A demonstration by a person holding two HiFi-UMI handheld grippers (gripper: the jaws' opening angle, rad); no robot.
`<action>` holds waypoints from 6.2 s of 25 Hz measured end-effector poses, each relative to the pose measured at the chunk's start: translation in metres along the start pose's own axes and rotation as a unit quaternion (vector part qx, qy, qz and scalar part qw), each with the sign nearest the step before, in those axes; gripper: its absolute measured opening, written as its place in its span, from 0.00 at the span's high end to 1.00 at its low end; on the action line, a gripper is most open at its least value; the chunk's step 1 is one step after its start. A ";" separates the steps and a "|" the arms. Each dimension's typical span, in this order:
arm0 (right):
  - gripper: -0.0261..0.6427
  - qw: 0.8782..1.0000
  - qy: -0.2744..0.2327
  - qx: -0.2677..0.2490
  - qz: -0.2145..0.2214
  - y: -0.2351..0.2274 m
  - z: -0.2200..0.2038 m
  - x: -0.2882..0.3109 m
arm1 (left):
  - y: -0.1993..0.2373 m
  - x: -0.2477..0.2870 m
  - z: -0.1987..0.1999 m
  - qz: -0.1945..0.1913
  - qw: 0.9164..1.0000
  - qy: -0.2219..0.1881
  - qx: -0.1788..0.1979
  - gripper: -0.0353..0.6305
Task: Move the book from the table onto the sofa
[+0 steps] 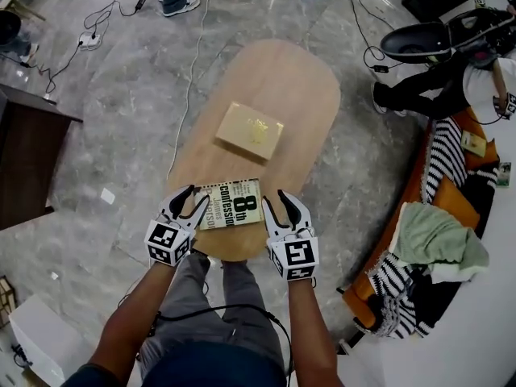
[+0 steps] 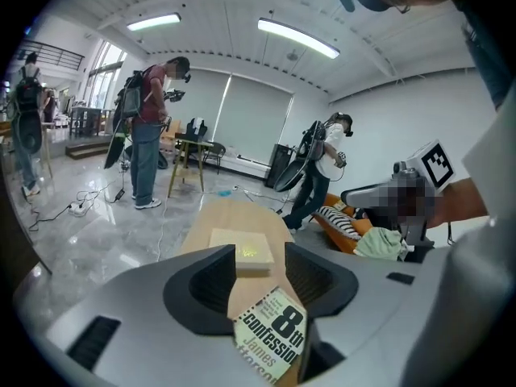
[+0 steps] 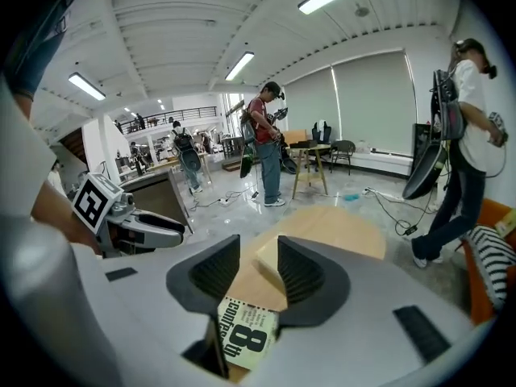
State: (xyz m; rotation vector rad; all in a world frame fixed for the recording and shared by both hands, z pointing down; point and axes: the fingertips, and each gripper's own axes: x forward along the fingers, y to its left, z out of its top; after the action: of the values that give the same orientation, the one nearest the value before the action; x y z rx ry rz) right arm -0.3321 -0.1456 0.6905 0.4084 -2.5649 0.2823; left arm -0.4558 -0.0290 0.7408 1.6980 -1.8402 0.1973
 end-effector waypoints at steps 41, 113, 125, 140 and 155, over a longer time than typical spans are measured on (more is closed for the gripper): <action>0.69 0.954 0.239 0.167 0.067 -0.018 -0.289 0.155 | 0.085 0.087 -0.256 0.074 0.964 0.166 -0.194 0.59; 0.74 0.935 -0.239 -0.027 -0.259 0.064 0.212 -0.249 | -0.114 -0.190 0.285 -0.126 0.946 -0.264 0.137 0.62; 0.75 0.902 -0.269 -0.041 -0.336 0.088 0.226 -0.360 | -0.197 -0.235 0.315 -0.205 0.920 -0.295 0.158 0.62; 0.75 0.858 -0.294 -0.015 -0.422 0.047 0.123 -0.587 | -0.442 -0.253 0.263 -0.297 0.882 -0.293 0.219 0.62; 0.76 0.811 -0.288 -0.012 -0.509 0.056 0.040 -0.754 | -0.612 -0.284 0.201 -0.387 0.846 -0.286 0.229 0.62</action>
State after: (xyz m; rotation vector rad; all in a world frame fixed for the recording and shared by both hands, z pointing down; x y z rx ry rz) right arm 0.2462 0.0702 0.2526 1.9920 -2.4219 -0.3243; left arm 0.0476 0.0116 0.2506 2.9511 -1.3420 -0.2626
